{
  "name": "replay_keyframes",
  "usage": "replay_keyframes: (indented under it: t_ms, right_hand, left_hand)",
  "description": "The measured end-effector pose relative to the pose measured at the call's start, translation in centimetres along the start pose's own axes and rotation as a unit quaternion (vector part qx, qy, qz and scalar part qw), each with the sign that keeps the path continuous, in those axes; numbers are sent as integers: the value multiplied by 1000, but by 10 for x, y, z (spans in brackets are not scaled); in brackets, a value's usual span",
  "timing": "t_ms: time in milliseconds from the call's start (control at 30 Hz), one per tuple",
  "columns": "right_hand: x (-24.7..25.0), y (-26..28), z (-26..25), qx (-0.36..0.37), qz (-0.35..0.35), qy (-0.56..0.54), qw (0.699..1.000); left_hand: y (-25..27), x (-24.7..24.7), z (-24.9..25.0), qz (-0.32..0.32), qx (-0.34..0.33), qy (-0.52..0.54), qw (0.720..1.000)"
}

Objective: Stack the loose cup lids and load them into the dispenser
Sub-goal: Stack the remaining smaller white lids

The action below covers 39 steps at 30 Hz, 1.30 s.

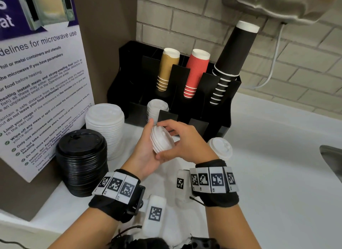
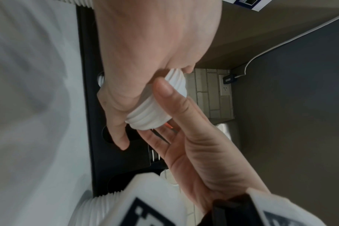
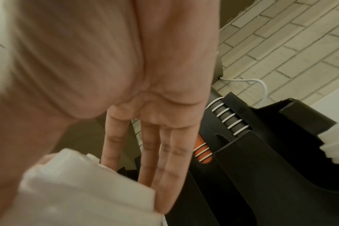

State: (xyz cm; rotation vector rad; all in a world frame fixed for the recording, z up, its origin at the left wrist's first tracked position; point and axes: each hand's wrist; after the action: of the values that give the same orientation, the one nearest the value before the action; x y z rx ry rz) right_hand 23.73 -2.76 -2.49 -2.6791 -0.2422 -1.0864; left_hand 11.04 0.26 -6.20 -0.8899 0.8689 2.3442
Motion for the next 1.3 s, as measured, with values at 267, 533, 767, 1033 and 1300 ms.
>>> replay_keyframes:
  t_ms: [267, 533, 767, 1033, 1300]
  right_hand:
    - [12, -12, 0, 18, 3, 4, 1000]
    - [48, -97, 2, 41, 98, 119, 987]
    - [22, -146, 18, -8, -40, 301, 953]
    - [7, -154, 16, -32, -109, 368, 923]
    - [-17, -144, 24, -30, -51, 461, 885]
  left_hand:
    - [3, 4, 7, -47, -24, 2, 999]
    - [-10, 12, 5, 84, -45, 36, 995]
    - [-12, 15, 0, 123, -29, 11, 992]
    - [-9, 17, 0, 126, -25, -1, 992]
    - [-7, 20, 0, 124, -31, -4, 992]
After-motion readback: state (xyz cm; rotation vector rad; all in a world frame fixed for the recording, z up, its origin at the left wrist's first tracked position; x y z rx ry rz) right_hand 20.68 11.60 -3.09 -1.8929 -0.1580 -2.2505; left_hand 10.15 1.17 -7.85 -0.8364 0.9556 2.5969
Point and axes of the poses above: each hand's wrist, its own y-axis away from the middle knuckle, its own x-axis out of the back of the hand, z = x × y, and after that the axes turned 10 degrees about x, right-handed
